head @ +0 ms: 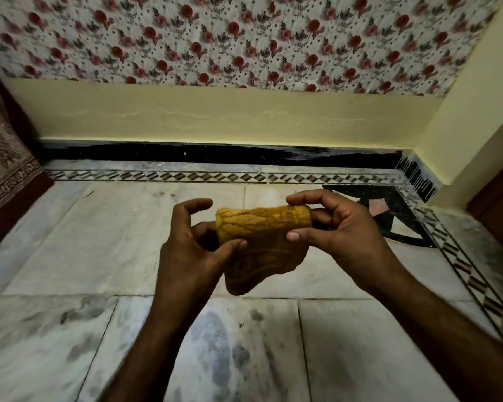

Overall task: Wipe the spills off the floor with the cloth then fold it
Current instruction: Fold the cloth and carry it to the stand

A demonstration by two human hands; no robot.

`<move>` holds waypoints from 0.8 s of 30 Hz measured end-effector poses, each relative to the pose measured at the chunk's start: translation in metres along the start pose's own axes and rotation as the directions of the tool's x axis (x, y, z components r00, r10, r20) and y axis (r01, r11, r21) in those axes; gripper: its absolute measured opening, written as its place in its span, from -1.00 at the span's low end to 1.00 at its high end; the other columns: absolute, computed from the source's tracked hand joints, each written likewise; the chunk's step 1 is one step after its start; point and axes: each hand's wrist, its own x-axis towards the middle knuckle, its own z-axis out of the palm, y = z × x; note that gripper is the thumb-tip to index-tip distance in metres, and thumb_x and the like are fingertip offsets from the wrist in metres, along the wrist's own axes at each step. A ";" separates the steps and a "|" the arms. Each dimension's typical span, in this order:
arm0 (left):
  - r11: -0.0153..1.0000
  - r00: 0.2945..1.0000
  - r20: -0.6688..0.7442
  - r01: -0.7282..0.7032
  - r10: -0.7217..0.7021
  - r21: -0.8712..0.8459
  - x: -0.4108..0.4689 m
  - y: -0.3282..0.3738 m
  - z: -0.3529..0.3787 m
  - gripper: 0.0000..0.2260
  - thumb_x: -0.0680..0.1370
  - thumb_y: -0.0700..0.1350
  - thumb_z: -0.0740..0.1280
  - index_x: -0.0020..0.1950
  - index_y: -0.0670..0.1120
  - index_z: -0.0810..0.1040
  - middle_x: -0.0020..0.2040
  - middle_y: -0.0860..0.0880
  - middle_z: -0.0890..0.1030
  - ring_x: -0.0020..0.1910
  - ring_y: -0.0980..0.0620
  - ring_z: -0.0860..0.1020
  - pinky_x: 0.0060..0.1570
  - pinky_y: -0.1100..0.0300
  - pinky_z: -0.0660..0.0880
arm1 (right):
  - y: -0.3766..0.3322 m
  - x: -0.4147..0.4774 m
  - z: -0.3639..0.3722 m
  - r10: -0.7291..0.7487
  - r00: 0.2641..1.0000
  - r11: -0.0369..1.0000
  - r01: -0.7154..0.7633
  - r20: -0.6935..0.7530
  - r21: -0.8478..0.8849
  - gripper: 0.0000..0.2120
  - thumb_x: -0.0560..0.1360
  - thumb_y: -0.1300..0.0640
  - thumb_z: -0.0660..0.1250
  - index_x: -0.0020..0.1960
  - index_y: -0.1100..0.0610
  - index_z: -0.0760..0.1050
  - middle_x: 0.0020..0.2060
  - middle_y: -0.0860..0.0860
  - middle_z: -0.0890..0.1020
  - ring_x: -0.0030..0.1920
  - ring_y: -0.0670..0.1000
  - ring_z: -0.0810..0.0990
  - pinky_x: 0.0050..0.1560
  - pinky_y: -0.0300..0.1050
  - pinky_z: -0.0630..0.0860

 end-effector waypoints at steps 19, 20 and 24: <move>0.986 0.982 0.095 -0.165 0.165 -0.011 0.006 0.015 -0.002 -0.82 0.52 0.19 0.35 0.03 0.14 0.51 -0.08 0.17 0.59 -0.05 0.17 0.61 -0.11 0.21 0.56 | -0.009 0.001 0.005 0.027 1.000 0.999 -0.027 -0.003 -0.019 -0.92 0.52 0.09 0.41 -0.03 0.09 0.60 -0.18 -0.06 0.68 -0.11 -0.07 0.65 -0.04 -0.12 0.60; 0.989 0.985 0.089 -0.145 0.147 -0.030 0.005 0.017 0.002 -0.83 0.55 0.19 0.32 0.04 0.15 0.47 -0.14 0.18 0.61 -0.15 0.19 0.61 -0.23 0.27 0.53 | -0.009 0.000 0.009 0.068 0.998 0.994 -0.069 0.017 0.081 -0.83 0.51 0.02 0.37 0.01 0.10 0.58 -0.23 -0.07 0.67 -0.15 -0.06 0.65 -0.09 -0.13 0.61; 0.991 0.991 -0.015 -0.130 0.130 -0.010 0.003 0.021 0.013 -0.92 0.60 0.17 0.23 0.07 0.25 0.38 -0.15 0.11 0.63 -0.22 0.20 0.64 -0.32 0.18 0.59 | -0.007 -0.005 0.025 0.176 0.984 0.933 -0.178 0.034 0.313 -0.65 0.53 -0.09 0.29 0.16 0.13 0.56 -0.17 -0.02 0.68 -0.12 -0.01 0.68 -0.16 -0.10 0.65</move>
